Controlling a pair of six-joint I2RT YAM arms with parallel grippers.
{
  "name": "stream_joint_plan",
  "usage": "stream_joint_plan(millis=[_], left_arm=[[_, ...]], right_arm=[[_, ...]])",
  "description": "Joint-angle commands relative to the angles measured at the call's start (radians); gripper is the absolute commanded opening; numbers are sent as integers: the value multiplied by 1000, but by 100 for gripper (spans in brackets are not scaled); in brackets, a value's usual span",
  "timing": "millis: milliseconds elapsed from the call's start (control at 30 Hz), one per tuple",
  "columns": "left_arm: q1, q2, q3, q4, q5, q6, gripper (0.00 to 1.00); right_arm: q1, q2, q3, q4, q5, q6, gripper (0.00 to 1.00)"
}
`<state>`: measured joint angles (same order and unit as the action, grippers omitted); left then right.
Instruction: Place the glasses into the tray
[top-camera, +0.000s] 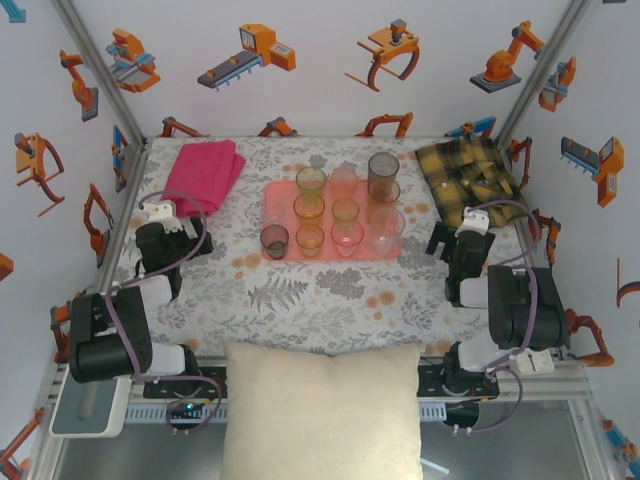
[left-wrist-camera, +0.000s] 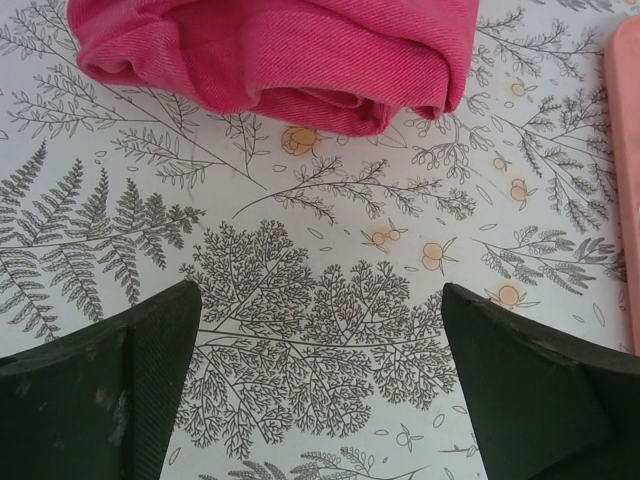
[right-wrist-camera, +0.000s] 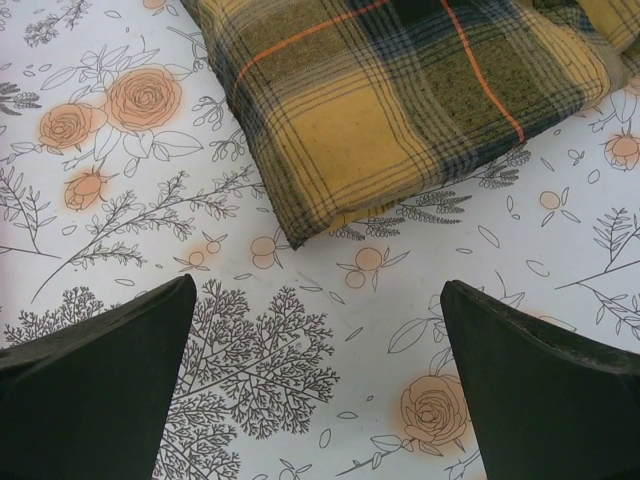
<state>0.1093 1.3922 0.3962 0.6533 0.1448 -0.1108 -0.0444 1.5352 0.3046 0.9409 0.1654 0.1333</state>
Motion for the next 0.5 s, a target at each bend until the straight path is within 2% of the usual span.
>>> stream_joint_plan(millis=[0, 200, 300, 467], left_arm=[[-29, 52, -8, 139, -25, 12, 97], [-81, 146, -38, 272, -80, 56, 97], [-95, 141, 11, 167, -108, 61, 97], [-104, 153, 10, 190, -121, 67, 97]], right_arm=[[-7, 5, 18, 43, -10, 0, 99], [-7, 5, 50, -12, -35, -9, 99], [-7, 6, 56, -24, -49, -17, 99], [-8, 6, 56, -24, -49, -17, 99]])
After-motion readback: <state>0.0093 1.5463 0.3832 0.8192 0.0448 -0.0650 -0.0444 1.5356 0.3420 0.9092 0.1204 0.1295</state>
